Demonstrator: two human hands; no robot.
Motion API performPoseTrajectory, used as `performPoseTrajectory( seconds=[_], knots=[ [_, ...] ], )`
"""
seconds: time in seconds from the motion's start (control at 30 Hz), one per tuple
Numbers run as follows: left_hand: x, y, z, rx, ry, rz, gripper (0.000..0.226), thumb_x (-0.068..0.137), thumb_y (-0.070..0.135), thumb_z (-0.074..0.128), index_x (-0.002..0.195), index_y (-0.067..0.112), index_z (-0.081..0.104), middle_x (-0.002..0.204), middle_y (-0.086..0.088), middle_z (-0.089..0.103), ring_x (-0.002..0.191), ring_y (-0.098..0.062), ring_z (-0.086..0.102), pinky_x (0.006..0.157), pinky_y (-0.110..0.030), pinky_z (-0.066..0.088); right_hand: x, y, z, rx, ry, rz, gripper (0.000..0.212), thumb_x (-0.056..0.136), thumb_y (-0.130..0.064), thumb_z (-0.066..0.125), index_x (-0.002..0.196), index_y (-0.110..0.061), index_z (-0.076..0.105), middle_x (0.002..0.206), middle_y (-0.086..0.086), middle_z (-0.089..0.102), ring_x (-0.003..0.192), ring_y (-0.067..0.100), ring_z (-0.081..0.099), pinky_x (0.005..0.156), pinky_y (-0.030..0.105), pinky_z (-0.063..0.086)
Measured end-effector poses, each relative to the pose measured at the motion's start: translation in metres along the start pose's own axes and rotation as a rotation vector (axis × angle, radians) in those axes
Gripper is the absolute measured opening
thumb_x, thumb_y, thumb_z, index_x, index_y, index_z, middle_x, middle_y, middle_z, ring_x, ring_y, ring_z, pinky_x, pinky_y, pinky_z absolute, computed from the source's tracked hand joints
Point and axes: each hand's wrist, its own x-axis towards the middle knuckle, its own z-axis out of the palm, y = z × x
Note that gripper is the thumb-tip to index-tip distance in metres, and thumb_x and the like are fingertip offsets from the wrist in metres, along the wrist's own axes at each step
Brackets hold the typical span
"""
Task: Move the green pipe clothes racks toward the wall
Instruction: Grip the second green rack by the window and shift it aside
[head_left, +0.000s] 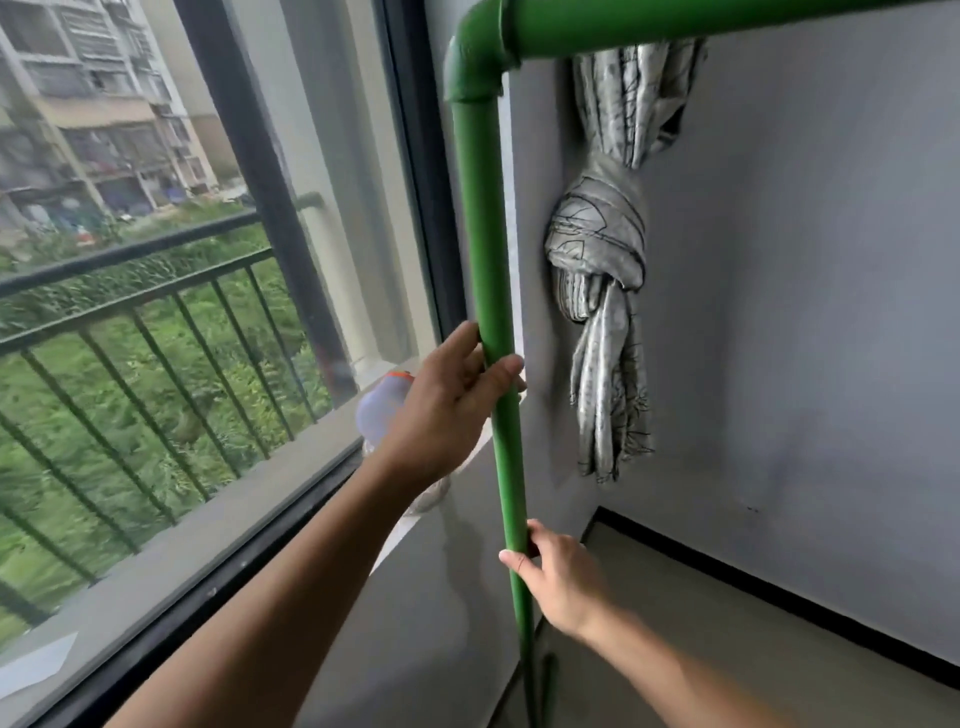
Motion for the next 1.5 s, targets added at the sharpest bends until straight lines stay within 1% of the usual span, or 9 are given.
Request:
performPoseTrajectory(
  seconds=[0.17,0.23,0.33,0.47,0.63,0.77,0.97,1.23,1.5],
  knots=[
    [0.052,-0.01,0.038,-0.001,-0.038,0.001,0.011,0.09,0.021,0.054,0.089,0.011,0.052,0.083,-0.021,0.065,0.088,-0.044,0.064,0.08,-0.063,0.052,0.033,0.029,-0.031,-0.037,0.035,0.089,0.027,0.09,-0.046,0.053,0.102,-0.022,0.058,0.083,0.003,0.071,0.085,0.028,0.067,0.062,0.031,0.04],
    [0.073,-0.013,0.053,0.005,-0.06,0.015,0.008,0.091,0.02,0.053,0.084,0.015,0.051,0.084,-0.026,0.063,0.089,-0.047,0.062,0.079,-0.064,0.051,0.048,0.042,-0.042,-0.042,0.061,0.129,0.027,0.089,-0.046,0.054,0.103,-0.022,0.059,0.085,0.004,0.071,0.087,0.029,0.067,0.065,0.033,0.044],
    [0.107,-0.021,0.074,0.031,-0.09,0.019,0.024,0.092,0.022,0.053,0.095,-0.001,0.047,0.092,-0.039,0.058,0.088,-0.046,0.062,0.079,-0.061,0.052,0.074,0.062,-0.055,-0.063,0.13,0.178,0.03,0.088,-0.046,0.056,0.106,-0.021,0.059,0.095,0.008,0.074,0.091,0.032,0.067,0.073,0.037,0.052],
    [0.156,-0.037,0.1,0.007,-0.14,0.013,0.021,0.09,0.024,0.054,0.094,0.004,0.048,0.093,-0.037,0.059,0.089,-0.046,0.062,0.08,-0.06,0.052,0.113,0.091,-0.07,-0.036,0.198,0.249,0.031,0.088,-0.043,0.058,0.104,-0.017,0.061,0.091,0.011,0.073,0.087,0.034,0.066,0.073,0.04,0.054],
    [0.231,-0.061,0.13,0.003,-0.174,0.087,0.017,0.084,0.032,0.056,0.082,0.017,0.048,0.069,-0.016,0.06,0.063,-0.028,0.059,0.065,-0.052,0.053,0.171,0.123,-0.093,-0.059,0.306,0.302,0.027,0.087,-0.037,0.063,0.096,-0.012,0.062,0.073,0.008,0.062,0.067,0.028,0.058,0.062,0.035,0.044],
    [0.288,-0.08,0.16,0.051,-0.175,0.112,0.036,0.078,0.044,0.052,0.09,0.01,0.049,0.081,-0.021,0.067,0.075,-0.037,0.065,0.07,-0.055,0.053,0.214,0.148,-0.113,-0.049,0.362,0.379,0.024,0.088,-0.037,0.061,0.098,-0.015,0.062,0.081,0.006,0.07,0.073,0.028,0.065,0.066,0.036,0.052],
    [0.346,-0.086,0.206,0.112,-0.184,0.132,0.029,0.088,0.03,0.054,0.095,0.002,0.05,0.09,-0.021,0.067,0.086,-0.041,0.062,0.077,-0.052,0.051,0.264,0.181,-0.152,-0.1,0.388,0.511,0.029,0.088,-0.039,0.06,0.099,-0.013,0.059,0.085,0.012,0.071,0.077,0.033,0.066,0.063,0.038,0.05],
    [0.417,-0.099,0.254,0.121,-0.15,0.122,0.026,0.09,0.025,0.052,0.093,-0.001,0.048,0.085,-0.028,0.064,0.076,-0.042,0.061,0.07,-0.055,0.052,0.325,0.223,-0.204,-0.111,0.323,0.478,0.023,0.088,-0.037,0.061,0.1,-0.017,0.058,0.096,0.007,0.073,0.083,0.03,0.069,0.068,0.036,0.055],
    [0.452,-0.106,0.286,0.22,-0.062,0.183,0.019,0.095,0.028,0.044,0.098,0.009,0.041,0.08,-0.023,0.065,0.067,-0.039,0.062,0.059,-0.055,0.051,0.359,0.263,-0.249,-0.189,0.144,0.279,0.031,0.087,-0.043,0.062,0.104,-0.019,0.056,0.097,0.005,0.073,0.082,0.026,0.069,0.068,0.034,0.053]
  ],
)
